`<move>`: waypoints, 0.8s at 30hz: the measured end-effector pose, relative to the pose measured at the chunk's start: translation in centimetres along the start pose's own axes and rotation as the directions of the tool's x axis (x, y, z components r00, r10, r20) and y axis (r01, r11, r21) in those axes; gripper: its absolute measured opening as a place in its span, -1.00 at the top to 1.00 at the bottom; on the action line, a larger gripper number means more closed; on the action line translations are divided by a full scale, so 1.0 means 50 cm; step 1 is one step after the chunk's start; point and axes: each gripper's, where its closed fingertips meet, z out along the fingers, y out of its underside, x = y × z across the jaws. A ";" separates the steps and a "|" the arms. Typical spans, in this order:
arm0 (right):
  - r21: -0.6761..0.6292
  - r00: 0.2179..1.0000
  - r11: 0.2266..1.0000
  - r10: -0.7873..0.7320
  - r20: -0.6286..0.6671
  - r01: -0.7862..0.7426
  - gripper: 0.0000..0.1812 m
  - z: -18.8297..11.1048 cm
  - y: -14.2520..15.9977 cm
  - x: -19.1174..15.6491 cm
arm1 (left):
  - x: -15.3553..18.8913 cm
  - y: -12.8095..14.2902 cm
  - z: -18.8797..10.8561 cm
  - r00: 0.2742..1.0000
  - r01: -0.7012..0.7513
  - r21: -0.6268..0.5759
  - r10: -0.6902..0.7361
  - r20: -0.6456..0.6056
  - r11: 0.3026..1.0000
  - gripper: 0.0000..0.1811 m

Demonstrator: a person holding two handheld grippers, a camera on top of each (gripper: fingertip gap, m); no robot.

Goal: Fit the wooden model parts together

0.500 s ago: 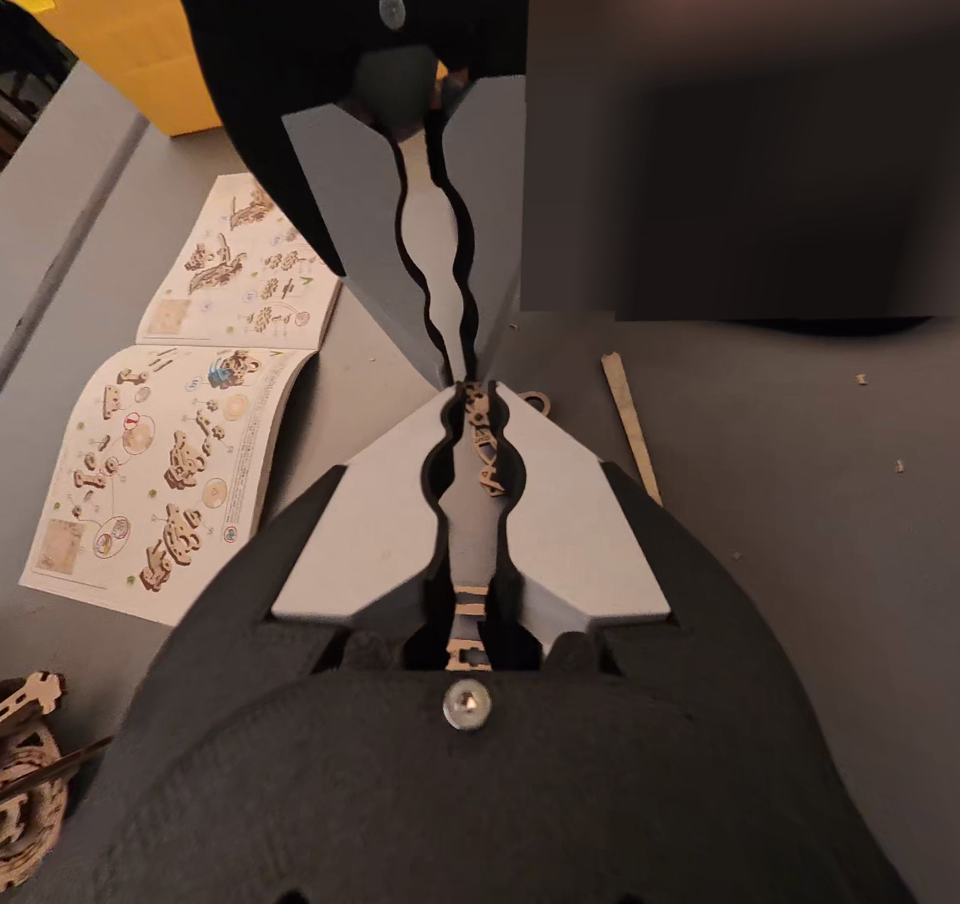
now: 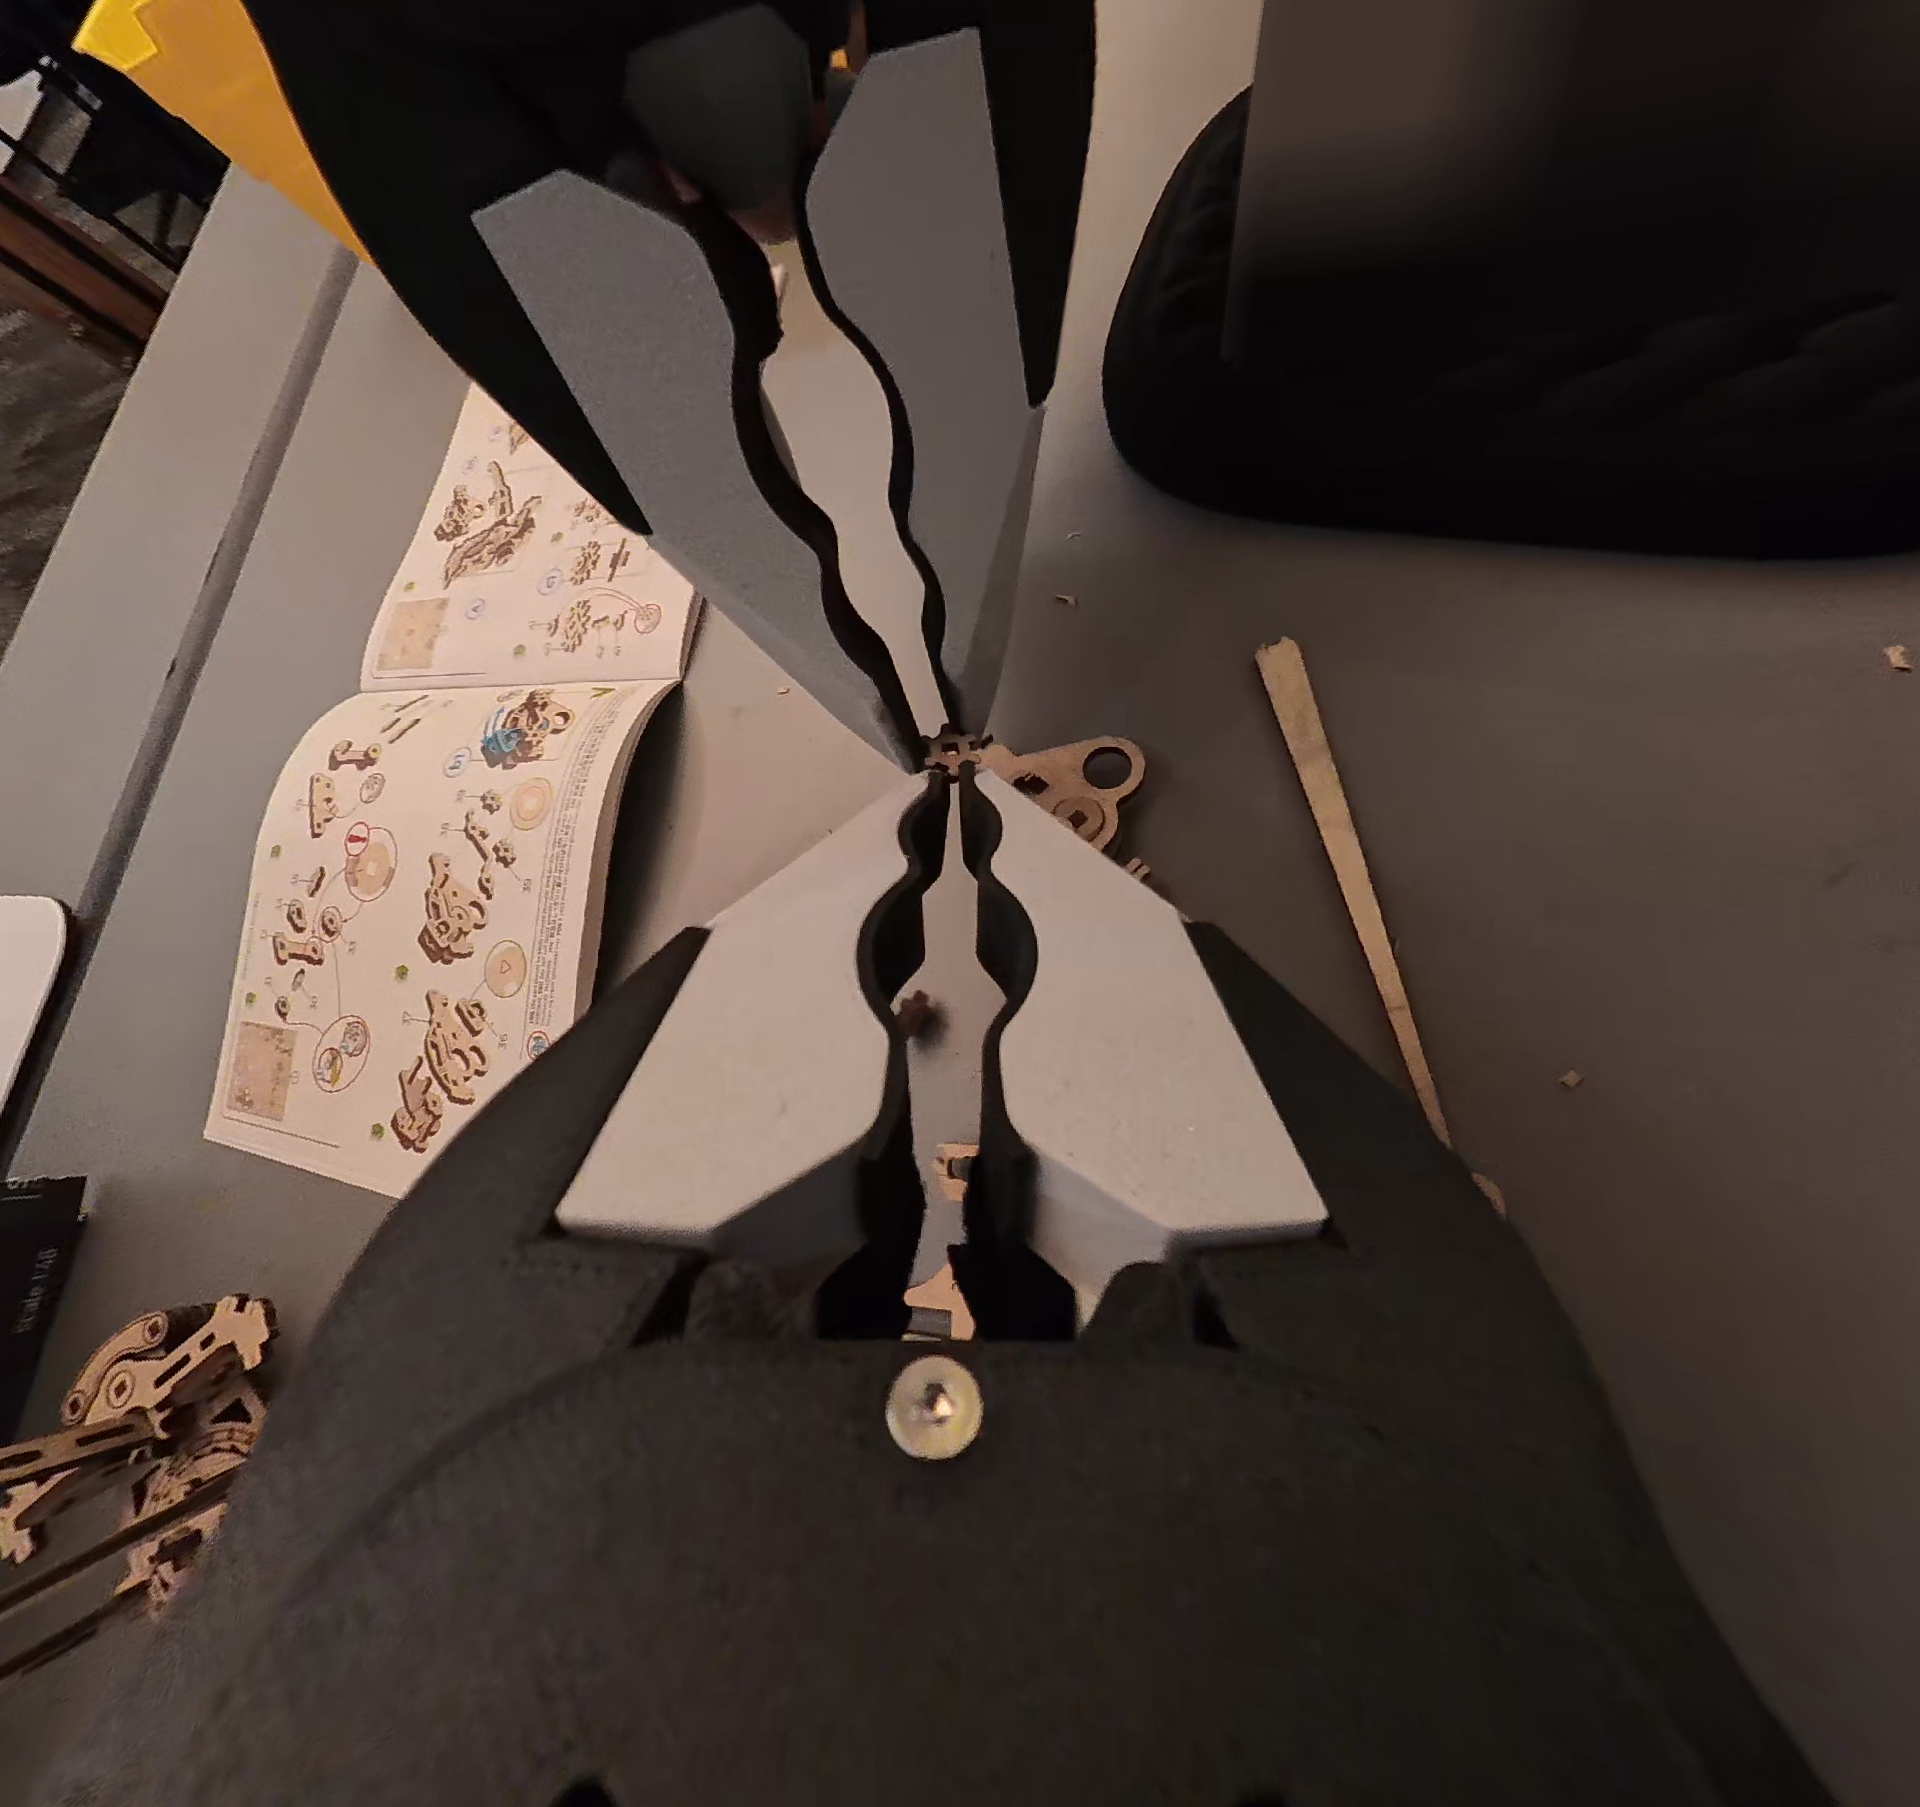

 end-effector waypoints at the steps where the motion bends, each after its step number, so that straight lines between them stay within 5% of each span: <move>1: 0.002 1.000 1.000 0.004 0.007 -0.004 0.95 0.000 0.000 -0.002 | 0.001 0.000 0.000 1.000 -0.002 -0.001 0.002 -0.003 1.000 1.00; 7: 0.040 0.999 0.999 0.033 -0.021 -0.032 0.73 0.000 -0.003 0.004 | 0.005 0.008 0.005 0.998 0.055 -0.022 -0.056 -0.025 0.998 1.00; 17: 0.029 0.986 0.987 0.158 -0.046 -0.157 0.78 -0.004 0.018 -0.013 | -0.001 0.032 0.005 0.981 0.190 -0.064 -0.193 -0.036 0.980 1.00; 24: 0.132 0.977 0.987 -0.060 -0.203 0.088 0.79 -0.014 -0.025 -0.016 | -0.011 0.038 -0.006 0.942 0.319 -0.056 -0.323 -0.088 0.946 1.00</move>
